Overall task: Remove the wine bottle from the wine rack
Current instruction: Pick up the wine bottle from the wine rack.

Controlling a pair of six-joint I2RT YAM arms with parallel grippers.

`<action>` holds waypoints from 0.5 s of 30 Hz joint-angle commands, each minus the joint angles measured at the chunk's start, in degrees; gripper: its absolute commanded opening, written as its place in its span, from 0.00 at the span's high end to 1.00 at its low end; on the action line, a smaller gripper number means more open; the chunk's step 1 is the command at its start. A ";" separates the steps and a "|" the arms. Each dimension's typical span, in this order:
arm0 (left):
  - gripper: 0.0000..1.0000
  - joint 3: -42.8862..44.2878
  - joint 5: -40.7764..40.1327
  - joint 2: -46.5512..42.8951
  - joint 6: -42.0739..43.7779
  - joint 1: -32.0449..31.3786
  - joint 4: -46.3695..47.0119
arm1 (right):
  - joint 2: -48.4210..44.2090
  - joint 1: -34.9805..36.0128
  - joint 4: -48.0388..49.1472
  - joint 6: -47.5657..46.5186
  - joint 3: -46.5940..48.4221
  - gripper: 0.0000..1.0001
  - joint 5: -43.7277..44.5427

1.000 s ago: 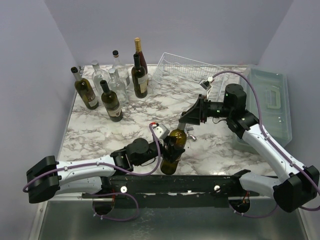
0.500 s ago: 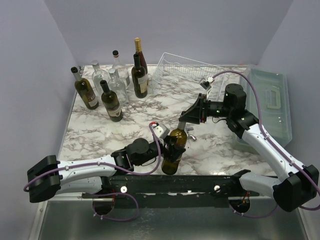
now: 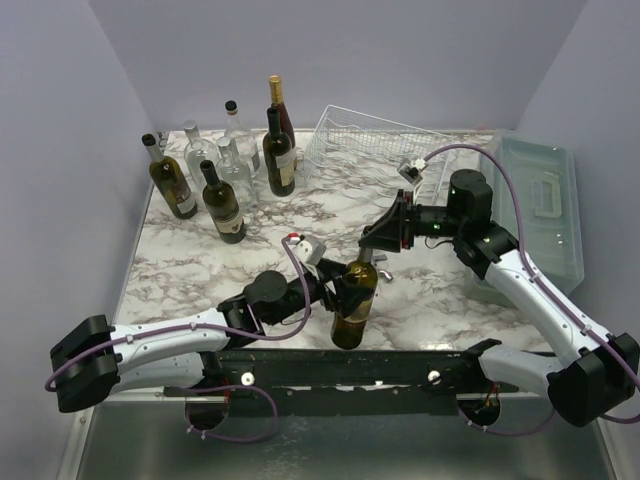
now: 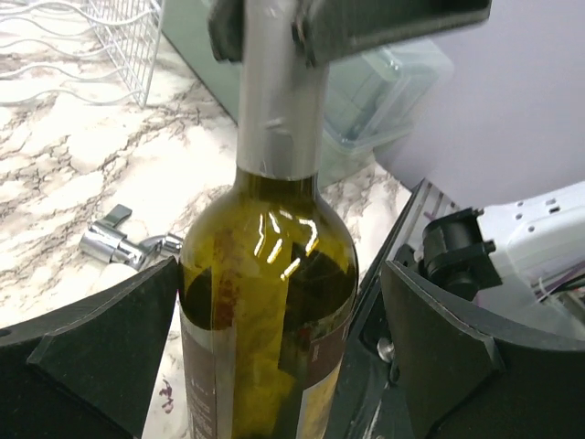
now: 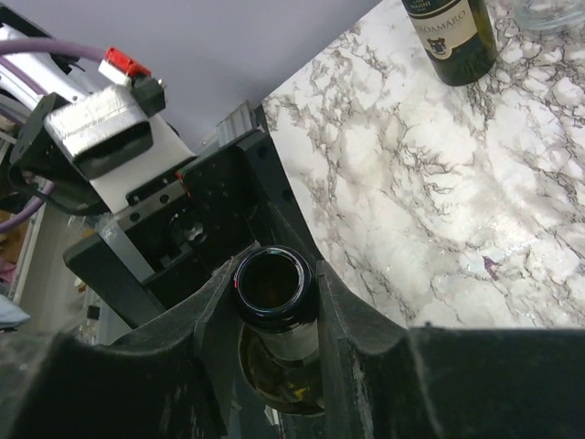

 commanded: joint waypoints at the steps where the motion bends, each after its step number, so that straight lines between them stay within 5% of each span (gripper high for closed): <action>1: 0.07 1.41 2.87 -1.38 -3.24 2.36 2.76 | -1.98 0.23 0.80 0.53 -0.11 1.00 -0.54; 8: 0.11 4.43 -1.80 0.49 -4.21 3.38 2.59 | -2.10 0.19 0.63 0.30 -0.58 1.00 -0.53; 15: 0.26 7.34 -2.64 3.09 -2.95 3.46 1.74 | -1.91 0.25 0.63 0.26 -0.76 1.00 -0.45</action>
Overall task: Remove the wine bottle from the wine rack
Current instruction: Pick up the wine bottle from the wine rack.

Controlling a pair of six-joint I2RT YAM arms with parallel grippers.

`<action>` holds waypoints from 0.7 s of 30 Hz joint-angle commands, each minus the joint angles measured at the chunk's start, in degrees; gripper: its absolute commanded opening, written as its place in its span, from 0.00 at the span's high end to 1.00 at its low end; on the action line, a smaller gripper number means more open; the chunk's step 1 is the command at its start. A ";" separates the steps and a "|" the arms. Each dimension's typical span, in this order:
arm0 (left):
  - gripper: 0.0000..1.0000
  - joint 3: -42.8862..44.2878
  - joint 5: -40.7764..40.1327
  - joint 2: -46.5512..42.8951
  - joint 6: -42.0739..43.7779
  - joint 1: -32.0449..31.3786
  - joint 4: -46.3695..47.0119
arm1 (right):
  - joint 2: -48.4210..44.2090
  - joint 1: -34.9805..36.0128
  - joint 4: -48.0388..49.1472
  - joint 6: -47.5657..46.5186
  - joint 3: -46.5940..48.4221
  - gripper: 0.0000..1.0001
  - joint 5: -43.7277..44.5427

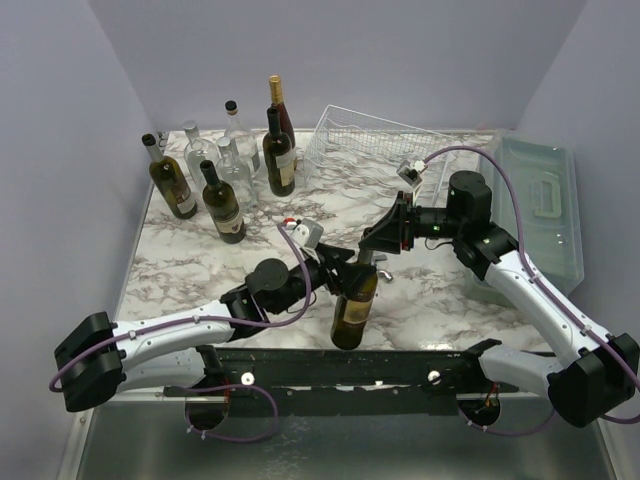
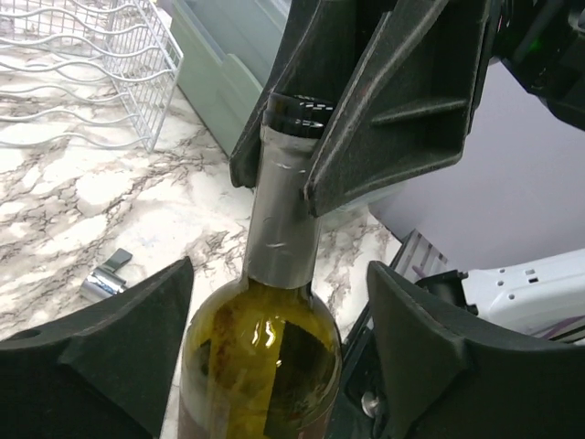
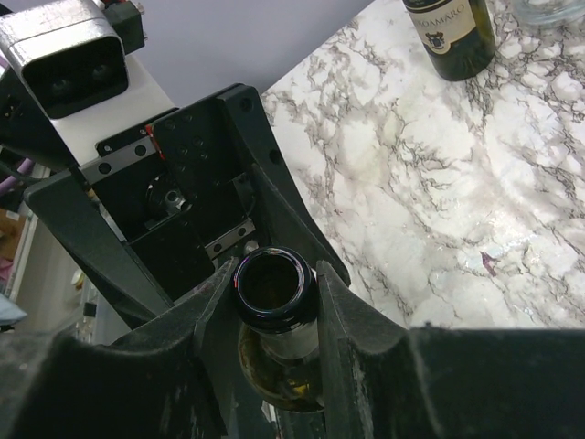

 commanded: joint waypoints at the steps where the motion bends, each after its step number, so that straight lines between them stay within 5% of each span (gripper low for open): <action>1: 0.30 2.93 -1.27 1.74 1.09 0.23 0.24 | -1.56 0.22 1.09 1.32 -0.08 1.00 -0.45; 4: 0.41 4.48 -0.74 2.79 2.83 0.32 -0.82 | -1.36 0.23 1.19 1.42 -0.01 1.00 -0.56; 21: 0.61 13.42 -0.43 7.62 10.19 0.21 -15.27 | -1.25 0.20 0.80 0.81 -0.01 1.00 -0.53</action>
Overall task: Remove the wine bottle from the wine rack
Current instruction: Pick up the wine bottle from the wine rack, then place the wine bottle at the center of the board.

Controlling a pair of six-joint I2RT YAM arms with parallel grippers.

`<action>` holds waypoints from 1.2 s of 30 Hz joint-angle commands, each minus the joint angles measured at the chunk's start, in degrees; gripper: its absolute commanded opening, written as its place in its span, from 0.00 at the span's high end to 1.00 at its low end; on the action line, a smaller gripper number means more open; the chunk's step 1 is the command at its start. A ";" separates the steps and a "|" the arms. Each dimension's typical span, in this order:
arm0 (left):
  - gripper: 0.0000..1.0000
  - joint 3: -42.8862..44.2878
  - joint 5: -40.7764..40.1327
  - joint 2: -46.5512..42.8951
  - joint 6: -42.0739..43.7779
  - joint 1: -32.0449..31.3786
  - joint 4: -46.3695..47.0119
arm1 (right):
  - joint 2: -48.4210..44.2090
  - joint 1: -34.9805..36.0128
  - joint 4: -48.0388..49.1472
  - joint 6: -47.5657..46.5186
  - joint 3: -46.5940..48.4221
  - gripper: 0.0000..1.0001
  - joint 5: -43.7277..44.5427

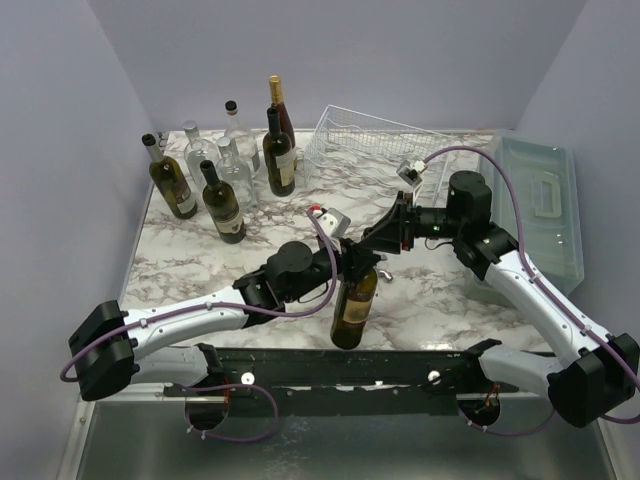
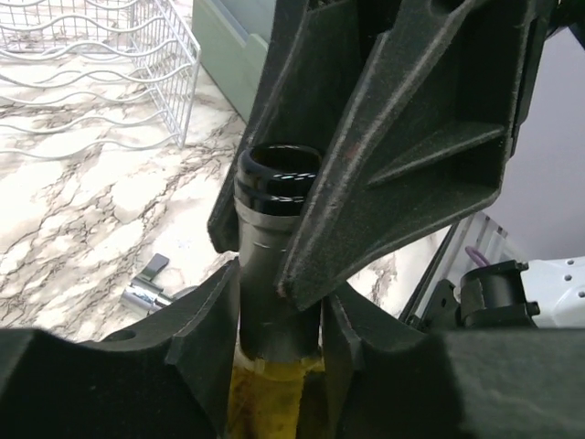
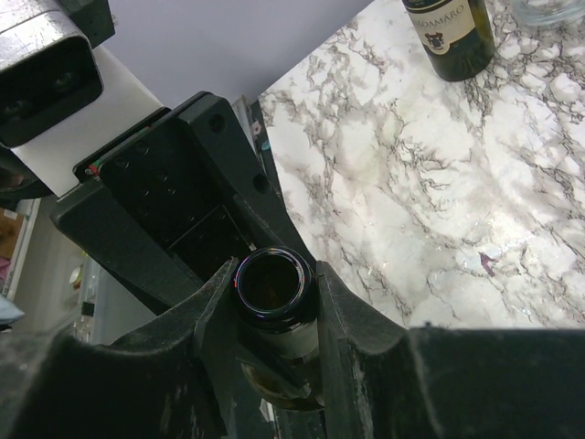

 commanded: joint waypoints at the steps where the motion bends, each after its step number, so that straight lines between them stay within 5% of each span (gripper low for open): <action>1: 0.67 3.11 0.14 0.76 2.69 0.24 -6.10 | -1.31 0.25 0.86 1.03 0.04 1.00 -0.53; 4: 0.99 4.22 1.60 0.93 3.50 0.22 -7.68 | -1.52 0.27 0.52 0.39 0.02 1.00 -0.15; 5: 1.00 4.61 2.06 0.86 3.66 0.26 -8.34 | -1.60 0.27 0.49 0.17 -0.13 1.00 -0.01; 10: 1.00 5.58 2.38 0.09 3.25 0.30 -10.99 | -2.20 0.27 0.35 -1.05 -0.57 0.98 -0.06; 16: 1.00 4.50 1.94 -2.23 2.76 0.60 -11.20 | -3.24 0.22 1.30 -1.97 -2.11 0.60 -0.47; 22: 1.00 2.46 0.66 -5.40 2.14 1.05 -11.20 | -4.65 0.23 1.18 -2.18 -1.70 0.37 -1.90; 36: 1.00 -1.69 -3.64 -14.77 2.67 5.82 -13.81 | -7.60 -8.73 3.34 -5.47 -2.96 0.21 -15.29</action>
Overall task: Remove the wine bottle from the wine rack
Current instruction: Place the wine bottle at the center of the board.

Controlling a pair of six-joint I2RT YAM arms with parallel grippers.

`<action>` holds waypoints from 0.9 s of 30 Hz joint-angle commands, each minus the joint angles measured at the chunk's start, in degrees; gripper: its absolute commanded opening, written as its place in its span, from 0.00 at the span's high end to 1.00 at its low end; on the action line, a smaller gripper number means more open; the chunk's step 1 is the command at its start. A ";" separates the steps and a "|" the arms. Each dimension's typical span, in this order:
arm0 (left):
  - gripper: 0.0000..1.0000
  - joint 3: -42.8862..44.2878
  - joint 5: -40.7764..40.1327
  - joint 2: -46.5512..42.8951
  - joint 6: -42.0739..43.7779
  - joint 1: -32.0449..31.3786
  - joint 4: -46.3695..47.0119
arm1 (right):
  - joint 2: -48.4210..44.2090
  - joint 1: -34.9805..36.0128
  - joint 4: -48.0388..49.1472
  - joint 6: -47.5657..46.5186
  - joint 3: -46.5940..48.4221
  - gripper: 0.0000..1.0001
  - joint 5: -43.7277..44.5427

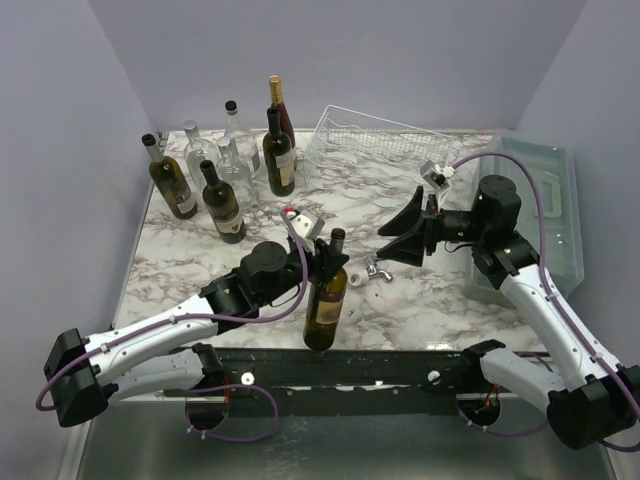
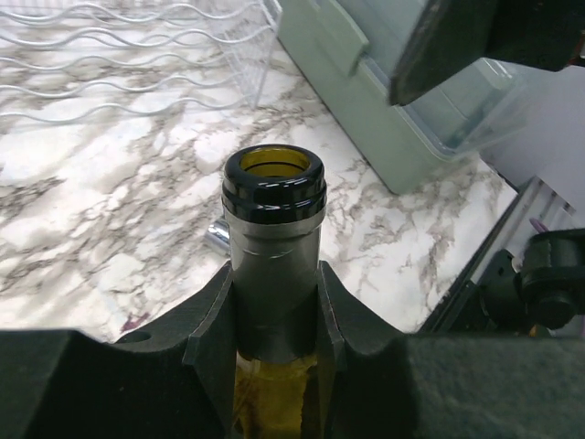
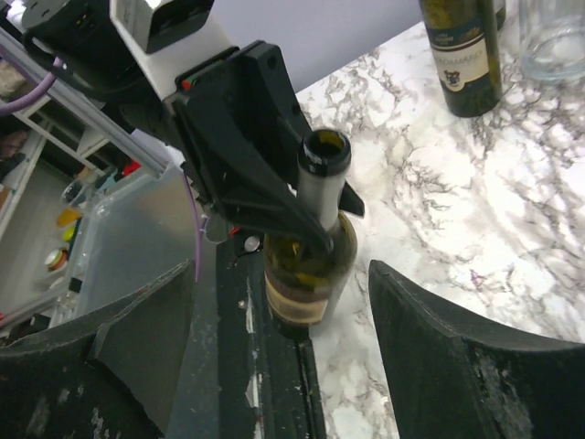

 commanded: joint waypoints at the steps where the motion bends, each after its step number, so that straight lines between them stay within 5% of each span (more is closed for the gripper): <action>1: 1.00 -0.20 -3.08 -4.61 0.17 3.22 1.85 | -1.43 -4.47 2.88 -2.65 -1.37 0.20 -7.97; 10: 1.00 -0.61 -7.46 -8.77 6.58 9.80 1.19 | -2.12 -6.94 -9.93 -23.57 -2.25 0.13 -1.18; 20: 1.00 -1.72 -2.04 -8.31 21.49 18.11 12.31 | -1.78 -9.16 -7.84 -26.80 -7.75 0.09 -0.91; 27: 1.00 -0.60 3.80 -3.33 21.31 26.62 19.33 | -3.66 -9.27 -11.63 -31.34 -8.75 0.08 2.42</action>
